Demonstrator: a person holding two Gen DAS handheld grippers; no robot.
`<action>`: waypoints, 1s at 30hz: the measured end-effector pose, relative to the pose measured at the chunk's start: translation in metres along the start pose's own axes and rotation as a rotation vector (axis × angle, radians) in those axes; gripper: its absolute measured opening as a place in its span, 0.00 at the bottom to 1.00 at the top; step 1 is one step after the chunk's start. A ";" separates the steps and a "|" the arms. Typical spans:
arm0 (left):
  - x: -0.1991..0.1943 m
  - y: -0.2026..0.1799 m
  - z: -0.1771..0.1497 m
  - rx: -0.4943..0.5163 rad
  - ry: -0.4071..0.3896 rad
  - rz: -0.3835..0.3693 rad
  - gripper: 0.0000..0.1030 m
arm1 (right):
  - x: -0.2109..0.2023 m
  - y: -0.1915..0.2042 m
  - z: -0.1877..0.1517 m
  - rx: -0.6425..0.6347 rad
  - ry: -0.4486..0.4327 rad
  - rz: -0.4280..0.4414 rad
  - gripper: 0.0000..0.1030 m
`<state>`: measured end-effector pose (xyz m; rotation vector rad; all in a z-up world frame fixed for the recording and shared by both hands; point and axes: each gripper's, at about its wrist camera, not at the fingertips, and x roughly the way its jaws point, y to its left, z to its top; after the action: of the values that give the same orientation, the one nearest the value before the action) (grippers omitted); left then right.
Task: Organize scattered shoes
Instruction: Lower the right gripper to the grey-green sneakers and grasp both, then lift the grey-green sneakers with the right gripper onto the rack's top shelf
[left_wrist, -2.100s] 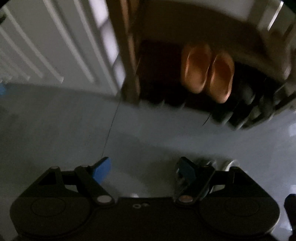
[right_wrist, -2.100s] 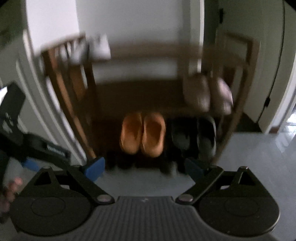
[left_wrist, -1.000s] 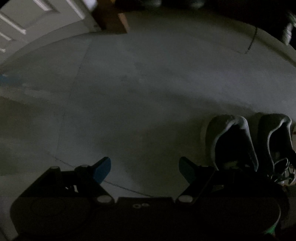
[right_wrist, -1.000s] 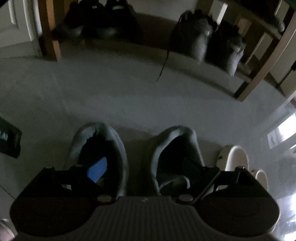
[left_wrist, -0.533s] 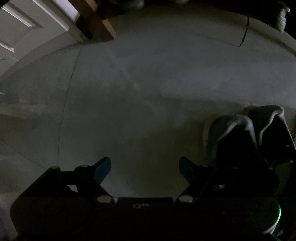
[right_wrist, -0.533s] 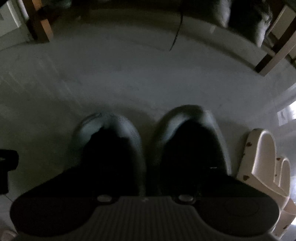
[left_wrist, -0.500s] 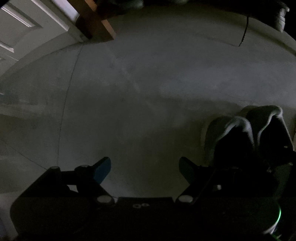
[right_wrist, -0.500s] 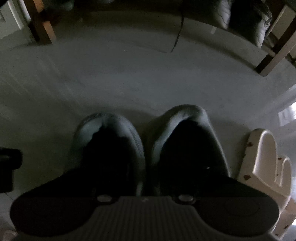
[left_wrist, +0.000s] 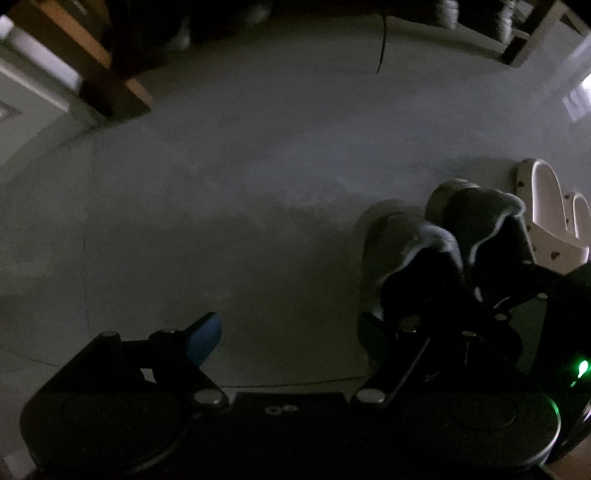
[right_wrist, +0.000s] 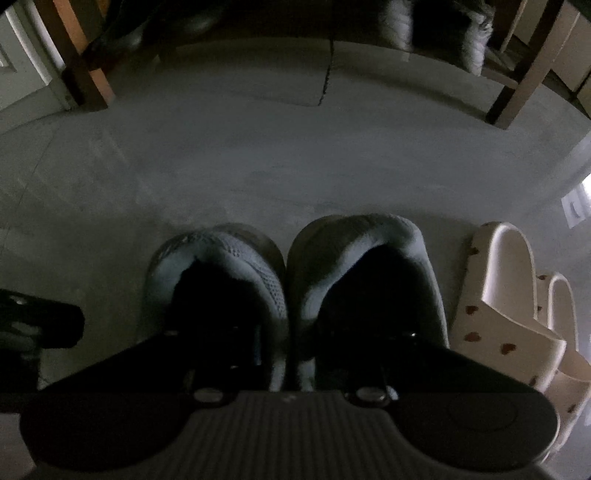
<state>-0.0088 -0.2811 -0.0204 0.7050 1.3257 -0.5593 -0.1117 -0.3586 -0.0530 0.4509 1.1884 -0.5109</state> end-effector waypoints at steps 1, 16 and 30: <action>-0.009 0.001 0.000 0.005 -0.005 0.010 0.79 | -0.001 0.000 0.001 0.010 0.007 -0.005 0.27; -0.198 0.034 0.012 -0.003 -0.126 0.019 0.79 | -0.201 0.013 0.062 0.175 -0.146 -0.063 0.25; -0.432 0.148 0.065 -0.078 -0.288 -0.001 0.79 | -0.483 0.065 0.203 0.165 -0.321 -0.082 0.24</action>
<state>0.0692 -0.2410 0.4328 0.5371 1.0728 -0.5835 -0.0590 -0.3588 0.4727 0.4429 0.8617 -0.7270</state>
